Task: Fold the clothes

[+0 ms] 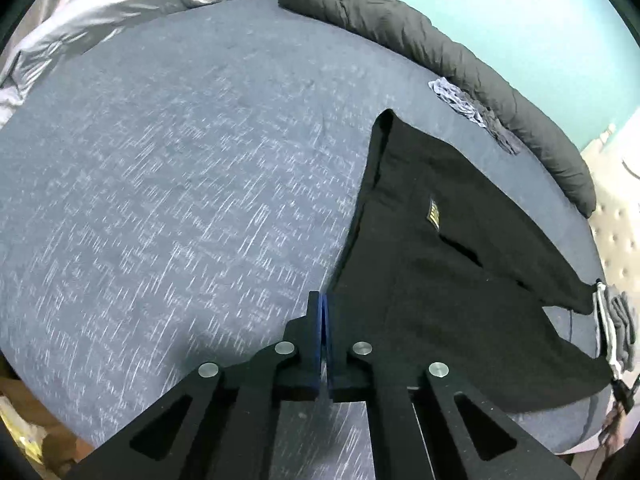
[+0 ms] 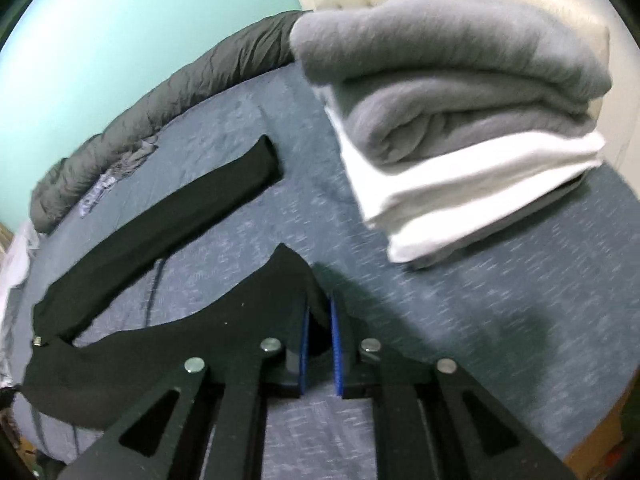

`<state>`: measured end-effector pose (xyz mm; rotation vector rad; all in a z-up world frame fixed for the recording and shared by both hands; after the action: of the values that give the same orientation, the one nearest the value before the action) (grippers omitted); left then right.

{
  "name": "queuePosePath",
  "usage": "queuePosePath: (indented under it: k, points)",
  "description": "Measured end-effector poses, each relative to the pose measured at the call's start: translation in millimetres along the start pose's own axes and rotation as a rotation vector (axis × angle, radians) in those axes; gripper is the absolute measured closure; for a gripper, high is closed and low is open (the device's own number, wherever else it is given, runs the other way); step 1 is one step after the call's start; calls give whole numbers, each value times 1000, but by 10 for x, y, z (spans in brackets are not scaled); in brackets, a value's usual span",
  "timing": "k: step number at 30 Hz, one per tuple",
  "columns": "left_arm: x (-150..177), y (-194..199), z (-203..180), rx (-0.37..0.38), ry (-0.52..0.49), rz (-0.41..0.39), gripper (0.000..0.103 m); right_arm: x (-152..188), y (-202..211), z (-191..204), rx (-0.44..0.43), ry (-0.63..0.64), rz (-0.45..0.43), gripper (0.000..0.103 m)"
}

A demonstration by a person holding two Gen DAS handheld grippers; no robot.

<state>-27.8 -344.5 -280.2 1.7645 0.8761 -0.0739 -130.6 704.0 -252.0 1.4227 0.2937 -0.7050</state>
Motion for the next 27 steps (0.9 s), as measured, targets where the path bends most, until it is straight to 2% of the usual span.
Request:
queuePosePath:
  k: [4,6,7,9,12,14,17,22,27]
  points:
    - [161,-205,100,-13,12,62,102,254,-324,-3,41,52,147,93]
    - [225,-280,133,-3,27,87,102,360,-404,1,63,78,180,89]
    - [242,-307,147,3,35,100,102,385,-398,-24,79,73,176,85]
    - [228,-298,120,-27,16,108,101,390,-353,-73,122,62,154,66]
    - [163,-223,53,-64,-14,98,100,280,-169,-95,152,81,65,65]
    - [92,-162,-63,-72,-45,73,95,191,-84,2,112,113,15,64]
    - [-17,-217,-314,-47,-87,69,68,103,-80,287,19,181,-10,61]
    - [-60,-488,-737,-12,-160,94,67,225,-371,1144,-100,377,64,57]
    - [12,-760,-1023,13,-215,131,67,448,-613,1830,-181,526,116,57]
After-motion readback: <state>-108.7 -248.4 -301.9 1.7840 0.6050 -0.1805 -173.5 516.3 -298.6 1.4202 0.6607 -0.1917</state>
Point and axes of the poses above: each gripper's, at about its wrist camera, not at the fingertips, and y roughly against the way its jaws point, z to its left, x to its underside, the point moved 2 cm from there along -y, roughly the way its jaws point, and after that the axes turned 5 degrees about x, right-handed, at the moved point
